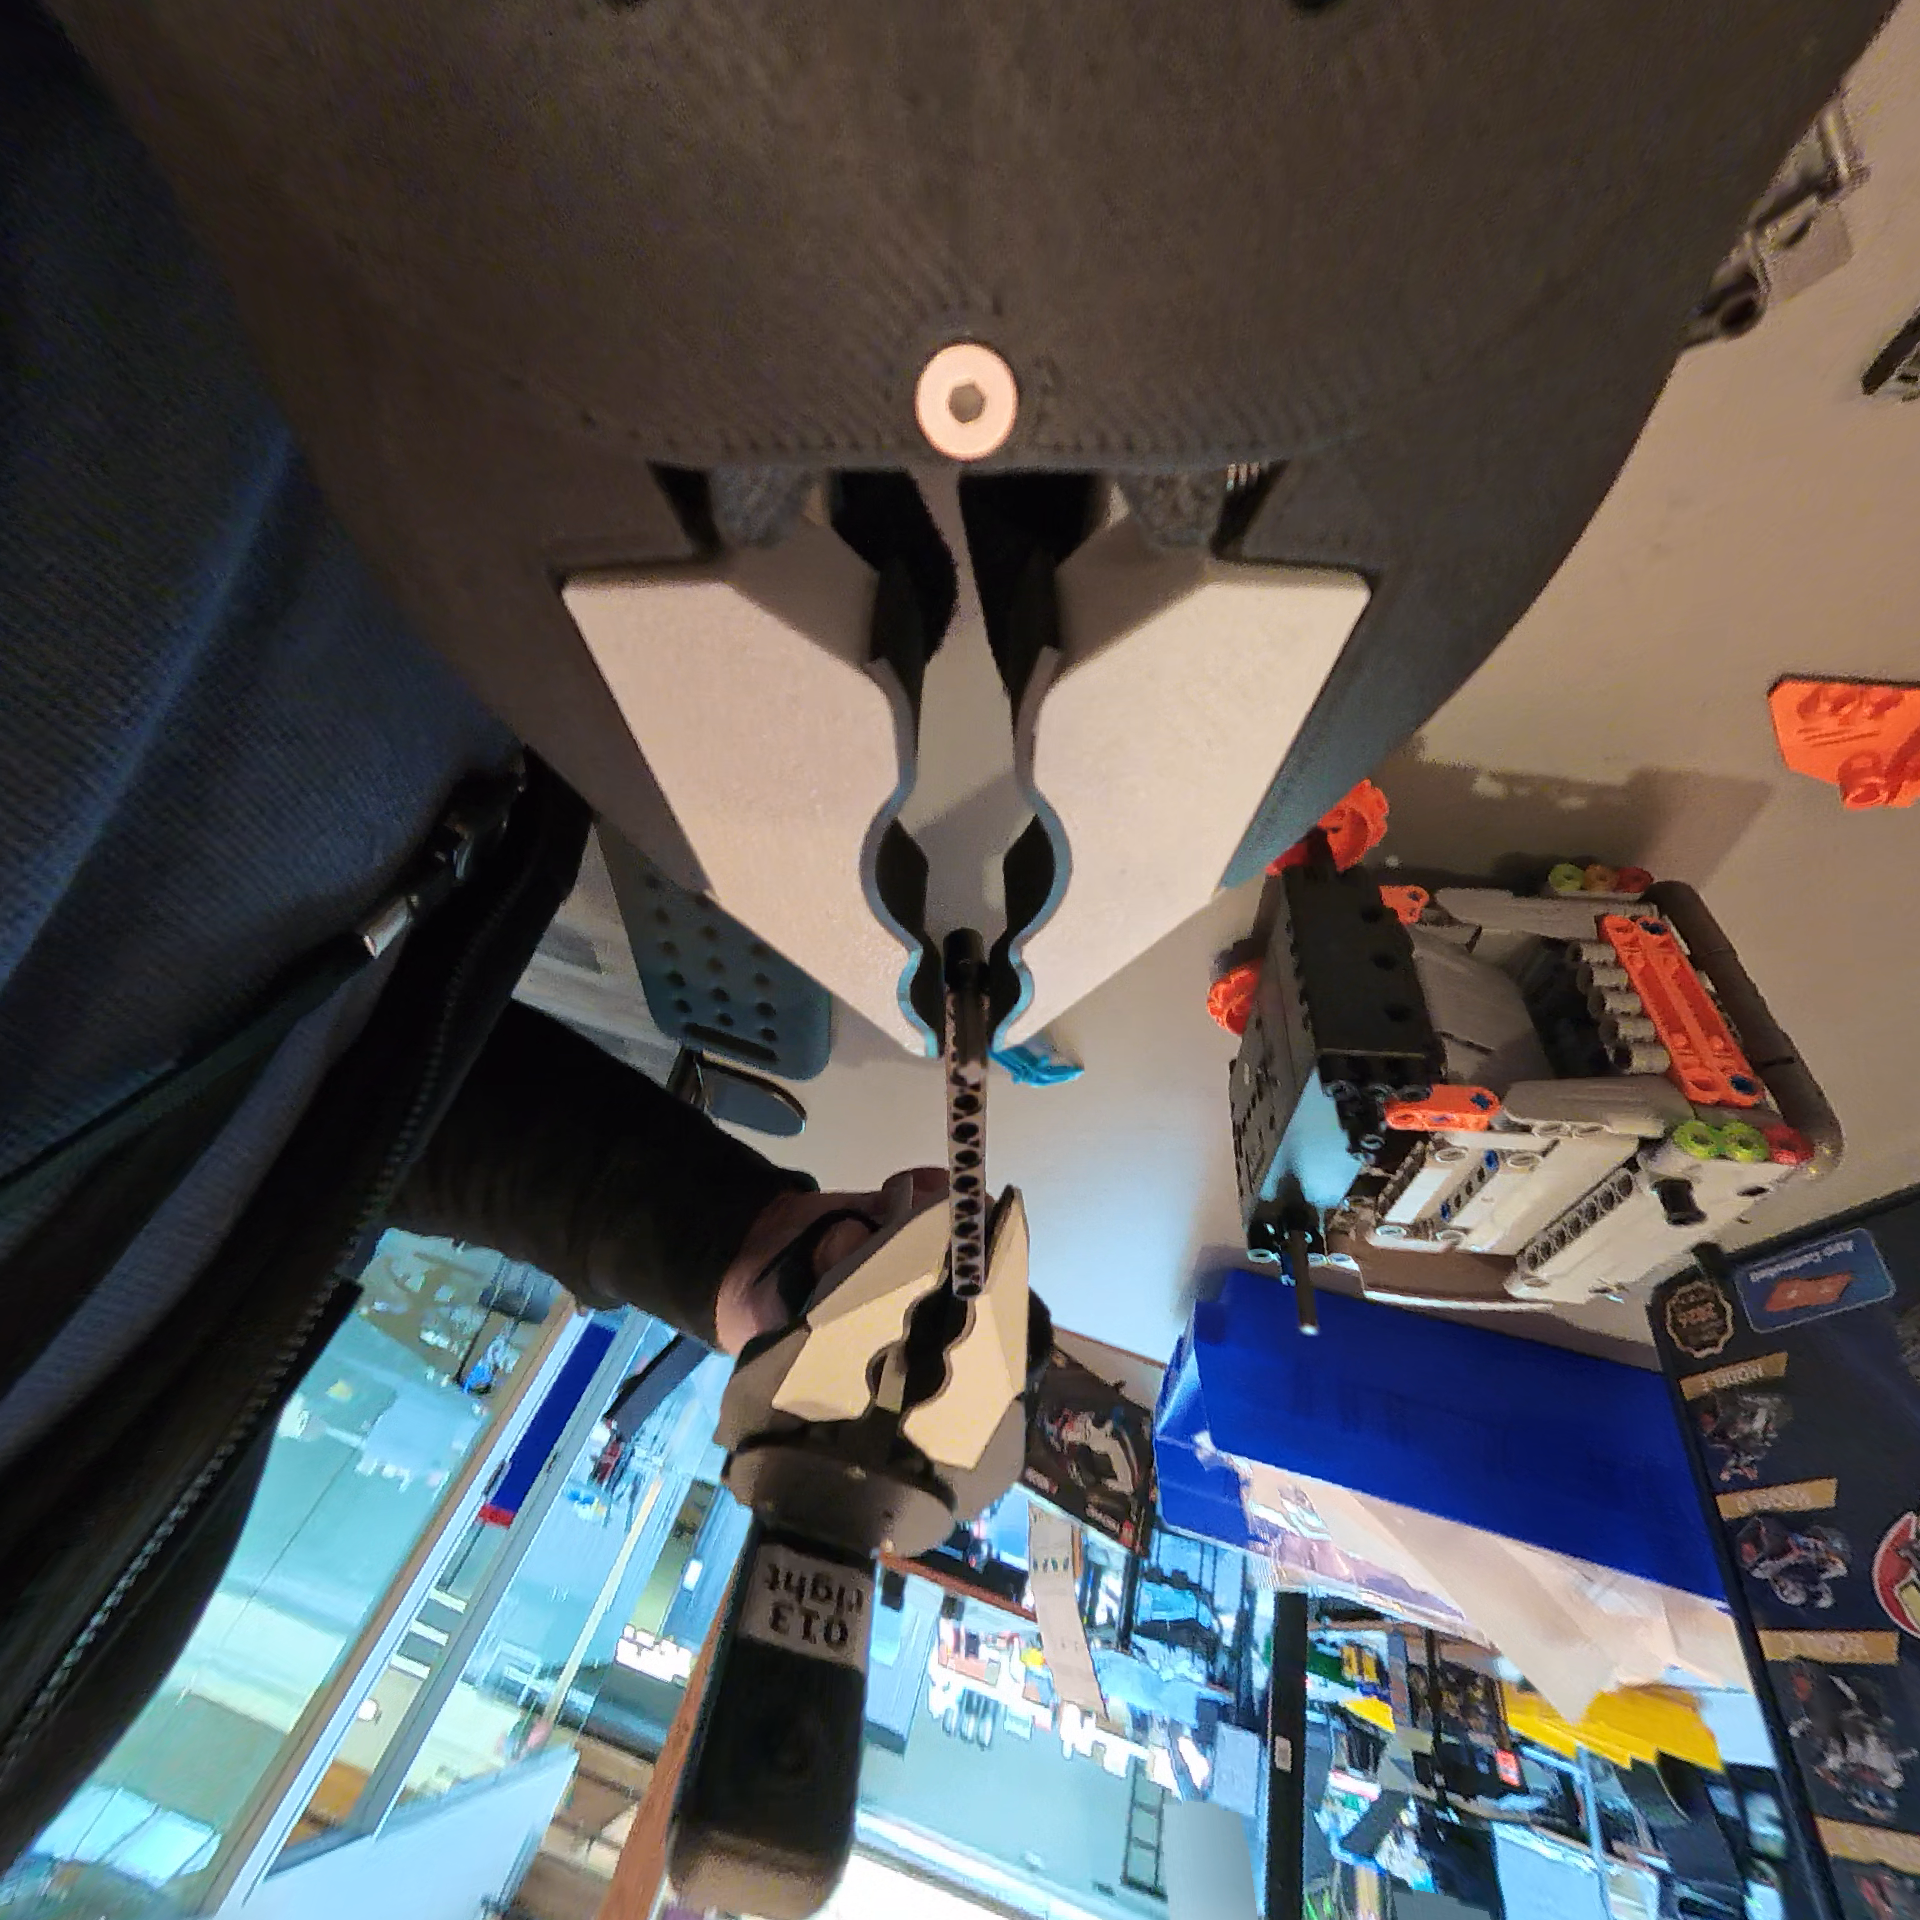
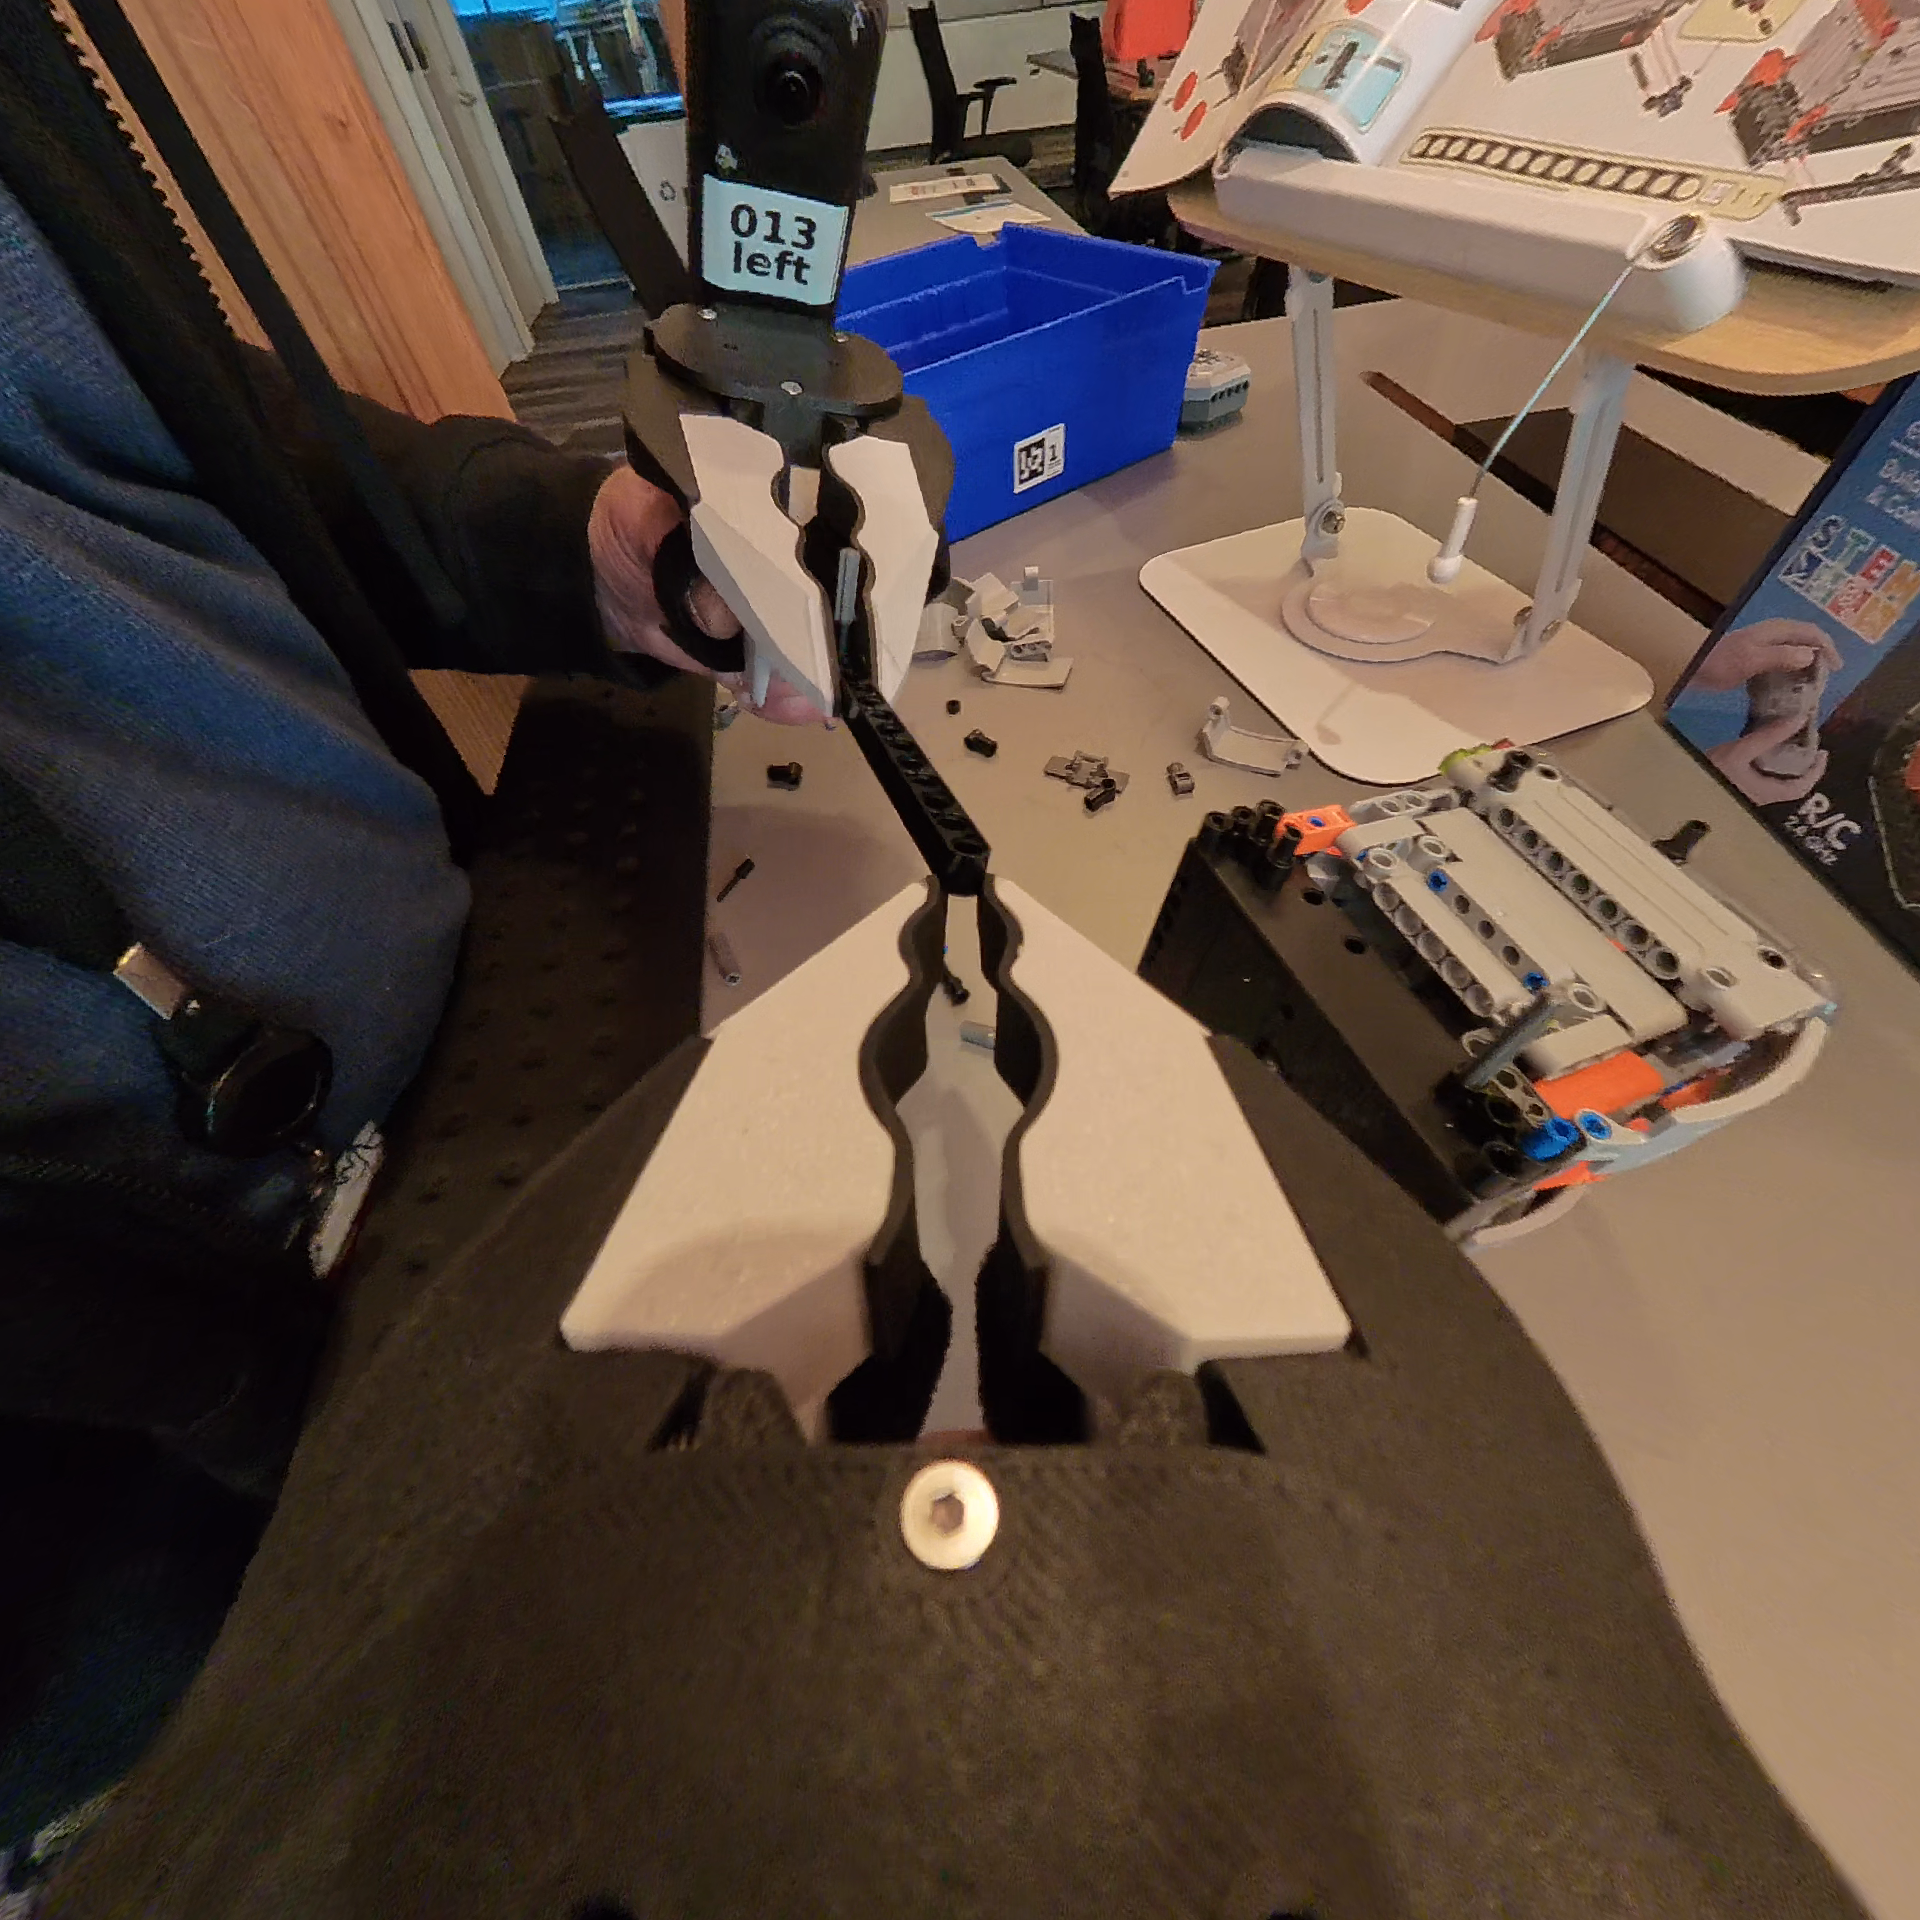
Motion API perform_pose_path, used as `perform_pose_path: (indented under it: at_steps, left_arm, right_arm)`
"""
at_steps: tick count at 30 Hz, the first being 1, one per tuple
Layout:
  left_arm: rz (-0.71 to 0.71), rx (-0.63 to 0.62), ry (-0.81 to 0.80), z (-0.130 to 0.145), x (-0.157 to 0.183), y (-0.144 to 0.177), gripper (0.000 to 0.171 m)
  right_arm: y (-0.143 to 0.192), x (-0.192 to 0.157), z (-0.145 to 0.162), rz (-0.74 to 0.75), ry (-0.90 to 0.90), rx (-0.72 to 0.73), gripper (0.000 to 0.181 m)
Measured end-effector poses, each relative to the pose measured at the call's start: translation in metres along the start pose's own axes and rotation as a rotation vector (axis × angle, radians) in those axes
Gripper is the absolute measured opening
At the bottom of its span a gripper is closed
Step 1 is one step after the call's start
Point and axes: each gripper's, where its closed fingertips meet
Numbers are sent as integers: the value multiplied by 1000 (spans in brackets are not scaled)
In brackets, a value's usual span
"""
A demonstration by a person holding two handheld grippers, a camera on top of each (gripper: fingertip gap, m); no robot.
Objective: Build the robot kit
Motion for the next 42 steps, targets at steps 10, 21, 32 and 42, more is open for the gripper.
perform_pose_path:
  at_steps: [10, 21, 32, 42]
  left_arm:
    - [-1, -198, 78, 64, 16, 21, 6]
    - [45, -460, 74, 126, 18, 35, 7]
    - [40, -566, 51, 151, 11, 31, 11]
    - [-57, -442, -16, 107, 2, 37, 26]
  right_arm:
    - [-43, -38, 39, -115, -43, -152, 6]
    - [-83, -18, 73, 31, -69, -322, 7]
    - [-108, -18, 101, 151, -10, -462, 2]
    - [-78, -14, 61, 82, -108, -269, 2]
Point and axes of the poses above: each gripper's, where its closed fingertips meet, y back along the fingers, z out of its underside, x = y × z across the jaws, and after that the axes turned 6 degrees about -x, right-handed
